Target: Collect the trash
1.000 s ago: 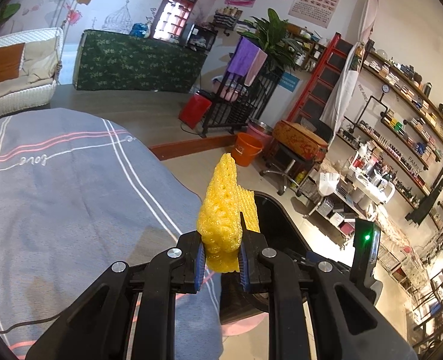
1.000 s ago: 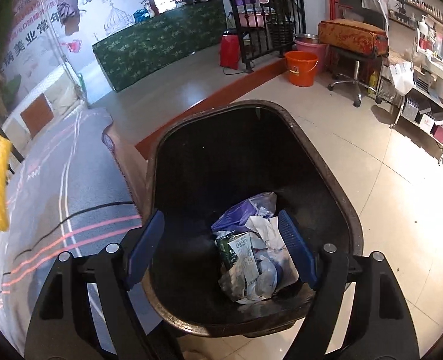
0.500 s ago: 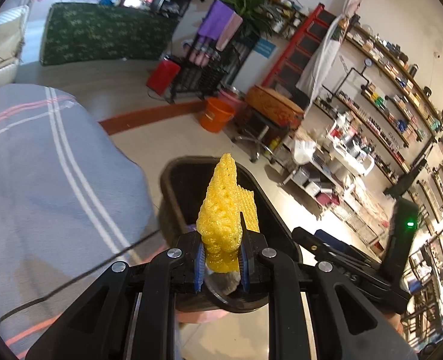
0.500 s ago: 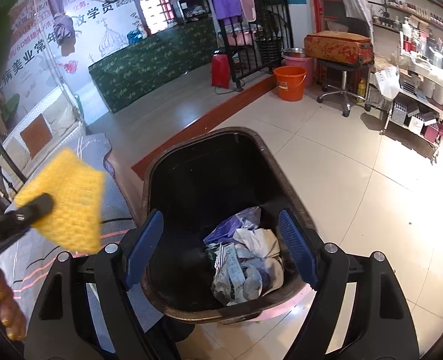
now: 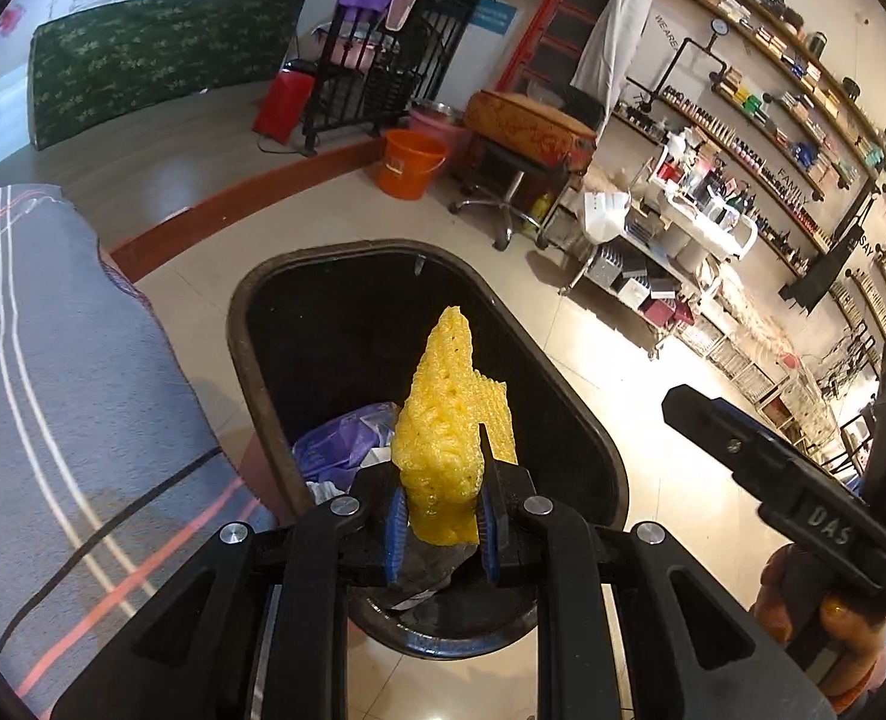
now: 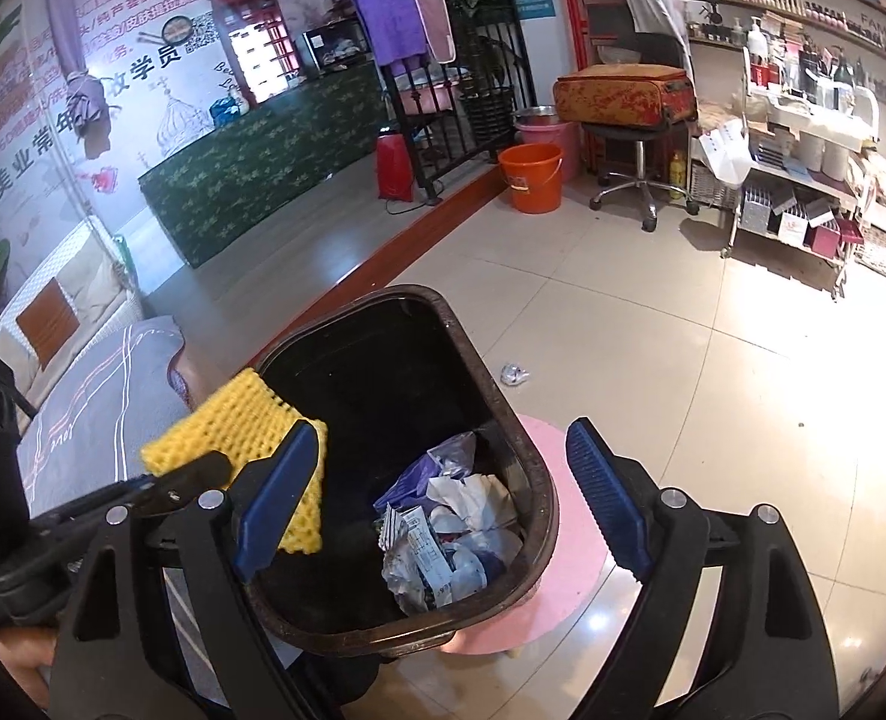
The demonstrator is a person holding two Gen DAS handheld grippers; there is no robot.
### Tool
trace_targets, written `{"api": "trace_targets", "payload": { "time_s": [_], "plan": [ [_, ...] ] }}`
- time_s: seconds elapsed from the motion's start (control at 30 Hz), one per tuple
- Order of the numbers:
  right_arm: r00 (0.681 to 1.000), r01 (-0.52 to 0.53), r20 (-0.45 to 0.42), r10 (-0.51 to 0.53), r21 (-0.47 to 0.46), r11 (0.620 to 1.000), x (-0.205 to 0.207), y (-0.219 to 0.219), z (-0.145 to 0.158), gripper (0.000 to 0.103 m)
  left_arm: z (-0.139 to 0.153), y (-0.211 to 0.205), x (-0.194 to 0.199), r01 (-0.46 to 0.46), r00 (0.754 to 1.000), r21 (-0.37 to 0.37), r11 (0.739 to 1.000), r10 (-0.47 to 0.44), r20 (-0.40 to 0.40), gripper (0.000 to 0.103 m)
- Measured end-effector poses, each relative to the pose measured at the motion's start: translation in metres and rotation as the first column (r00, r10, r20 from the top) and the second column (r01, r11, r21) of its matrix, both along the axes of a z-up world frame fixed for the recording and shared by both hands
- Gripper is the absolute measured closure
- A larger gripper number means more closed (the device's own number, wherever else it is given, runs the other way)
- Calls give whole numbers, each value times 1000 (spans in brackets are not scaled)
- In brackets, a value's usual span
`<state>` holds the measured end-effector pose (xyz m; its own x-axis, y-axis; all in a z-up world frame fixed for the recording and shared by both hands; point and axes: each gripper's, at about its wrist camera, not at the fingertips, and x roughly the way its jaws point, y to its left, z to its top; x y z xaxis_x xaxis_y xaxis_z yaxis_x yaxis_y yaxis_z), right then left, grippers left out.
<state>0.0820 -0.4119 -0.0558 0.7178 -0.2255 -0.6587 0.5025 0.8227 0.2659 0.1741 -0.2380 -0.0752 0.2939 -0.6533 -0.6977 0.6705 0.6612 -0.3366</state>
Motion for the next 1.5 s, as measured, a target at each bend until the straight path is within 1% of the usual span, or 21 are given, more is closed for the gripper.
{"api": "trace_targets", "payload": {
  "time_s": [0.03,0.1,0.17,0.2,0.27,0.3,0.37,0.4,0.47,0.57,0.73,0.87,1.0,1.17,1.23,1.37,1.5],
  "plan": [
    [1000,3,0,-3,1,1000,0,0,0,19,-1,0,0,1,1000,4,1000,-1,-1,81],
    [1000,10,9,-10,9,1000,-1,-3,0,18,-2,-1,0,-4,1000,12,1000,4,16,72],
    [1000,12,10,-12,10,1000,-1,-3,0,17,-3,0,-4,-5,1000,6,1000,5,29,56],
    [1000,15,11,-15,9,1000,-1,-4,1,16,-3,-1,-3,-3,1000,-2,1000,3,23,53],
    [1000,21,12,-21,12,1000,-1,-5,1,15,-3,-1,-3,3,1000,-19,1000,-3,8,41],
    [1000,22,12,-23,16,1000,-1,-5,0,15,-3,-1,-4,4,1000,-21,1000,-4,8,38],
    [1000,25,11,-25,27,999,-1,-6,-1,15,-2,2,-7,2,1000,-18,1000,-1,17,26],
    [1000,25,11,-25,31,999,-1,-6,-1,14,-1,4,-8,-2,1000,-16,1000,2,22,24],
    [1000,20,11,-20,34,999,0,-5,-1,13,2,11,-12,-20,999,-22,1000,21,41,16],
    [1000,0,17,0,28,1000,2,1,-1,12,9,31,-19,-73,994,-54,996,77,74,8],
    [999,-40,19,39,25,999,8,20,2,11,19,59,-22,-159,982,-81,984,167,93,6],
    [997,-70,29,69,22,997,12,34,7,11,31,87,-23,-223,967,-116,968,234,96,6],
    [994,-100,43,100,9,995,15,49,15,9,43,110,-28,-274,948,-131,953,290,128,6],
    [990,-137,46,137,3,991,18,67,19,9,50,133,-34,-321,928,-141,937,341,149,6],
    [987,-154,46,154,2,988,19,75,21,9,53,138,-38,-328,922,-140,934,349,169,6],
    [983,-177,52,177,-12,984,17,89,26,9,58,151,-46,-364,897,-132,922,385,218,6],
    [979,-185,80,190,-63,981,10,107,35,9,57,165,-52,-396,874,-129,909,416,250,6]
  ]
}}
